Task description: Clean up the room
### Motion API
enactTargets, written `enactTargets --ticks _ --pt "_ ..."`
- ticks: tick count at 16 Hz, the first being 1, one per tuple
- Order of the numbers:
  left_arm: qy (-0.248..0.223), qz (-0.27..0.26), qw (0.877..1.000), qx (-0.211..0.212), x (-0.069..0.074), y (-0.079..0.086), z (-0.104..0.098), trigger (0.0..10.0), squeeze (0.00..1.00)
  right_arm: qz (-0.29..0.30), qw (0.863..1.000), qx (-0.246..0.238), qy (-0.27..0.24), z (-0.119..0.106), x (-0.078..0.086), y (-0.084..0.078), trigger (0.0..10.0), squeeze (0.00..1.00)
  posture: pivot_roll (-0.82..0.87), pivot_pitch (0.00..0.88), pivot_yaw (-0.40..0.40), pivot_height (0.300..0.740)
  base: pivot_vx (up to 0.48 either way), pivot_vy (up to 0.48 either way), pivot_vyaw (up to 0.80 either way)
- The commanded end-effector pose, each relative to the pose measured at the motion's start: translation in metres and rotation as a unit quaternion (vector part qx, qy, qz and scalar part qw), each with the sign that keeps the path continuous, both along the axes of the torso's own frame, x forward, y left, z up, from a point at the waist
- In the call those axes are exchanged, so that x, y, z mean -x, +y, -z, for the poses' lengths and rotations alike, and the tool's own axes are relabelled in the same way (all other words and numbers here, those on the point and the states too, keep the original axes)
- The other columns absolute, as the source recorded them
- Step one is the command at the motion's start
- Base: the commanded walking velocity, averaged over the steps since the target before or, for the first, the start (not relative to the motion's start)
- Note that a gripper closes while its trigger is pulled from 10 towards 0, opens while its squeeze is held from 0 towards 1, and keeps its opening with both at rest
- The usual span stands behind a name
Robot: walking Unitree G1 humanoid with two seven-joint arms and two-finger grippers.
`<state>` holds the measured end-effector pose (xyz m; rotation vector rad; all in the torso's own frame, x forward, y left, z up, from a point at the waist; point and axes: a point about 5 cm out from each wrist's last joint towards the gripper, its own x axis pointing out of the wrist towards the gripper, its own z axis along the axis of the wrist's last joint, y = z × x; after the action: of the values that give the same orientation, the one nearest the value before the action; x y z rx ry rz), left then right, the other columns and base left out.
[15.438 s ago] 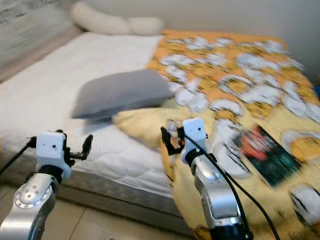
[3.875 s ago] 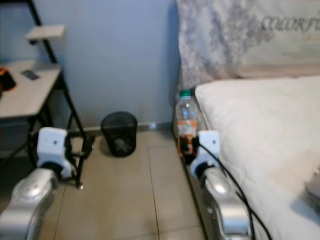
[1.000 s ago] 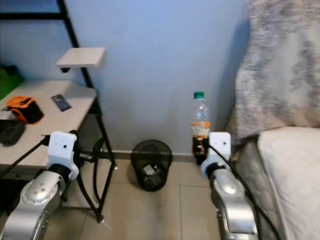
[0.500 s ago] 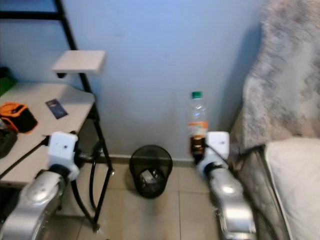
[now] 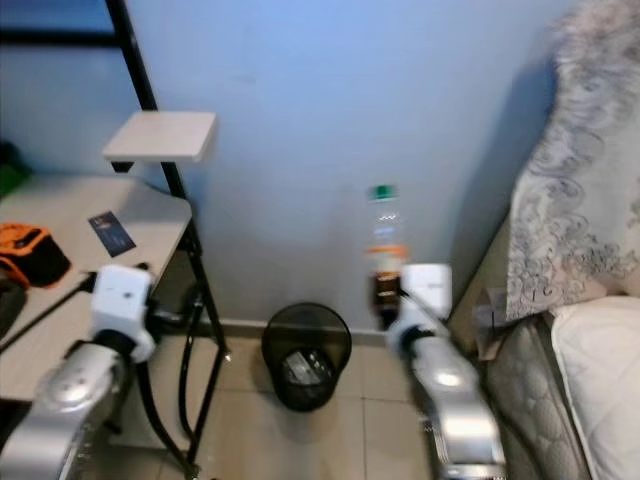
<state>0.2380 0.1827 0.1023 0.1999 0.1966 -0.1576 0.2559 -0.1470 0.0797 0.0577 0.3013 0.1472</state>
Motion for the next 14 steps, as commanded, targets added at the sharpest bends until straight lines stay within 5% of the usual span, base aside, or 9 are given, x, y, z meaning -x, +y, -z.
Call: enactTargets --ticks 1,8,14 --pt "-0.003 0.012 1.0 -0.001 -0.001 -0.004 -0.003 10.0 0.0 0.017 1.0 0.013 -0.001 -0.002 -0.001 -0.011 10.0 0.0 -0.07 0.022 0.013 0.74 0.304 0.0 0.0" --pt "0.003 0.025 1.0 -0.003 0.003 -0.007 0.0 10.0 0.0 -0.001 1.0 0.022 0.018 0.004 0.004 -0.009 10.0 0.0 -0.07 0.017 0.009 0.74 0.307 0.0 0.0" --pt "0.032 0.099 0.994 -0.021 0.004 -0.015 0.006 10.0 0.0 -0.154 0.973 0.116 0.13 0.041 0.009 -0.011 10.0 0.0 -0.06 0.015 -0.001 0.74 0.205 0.0 0.0"
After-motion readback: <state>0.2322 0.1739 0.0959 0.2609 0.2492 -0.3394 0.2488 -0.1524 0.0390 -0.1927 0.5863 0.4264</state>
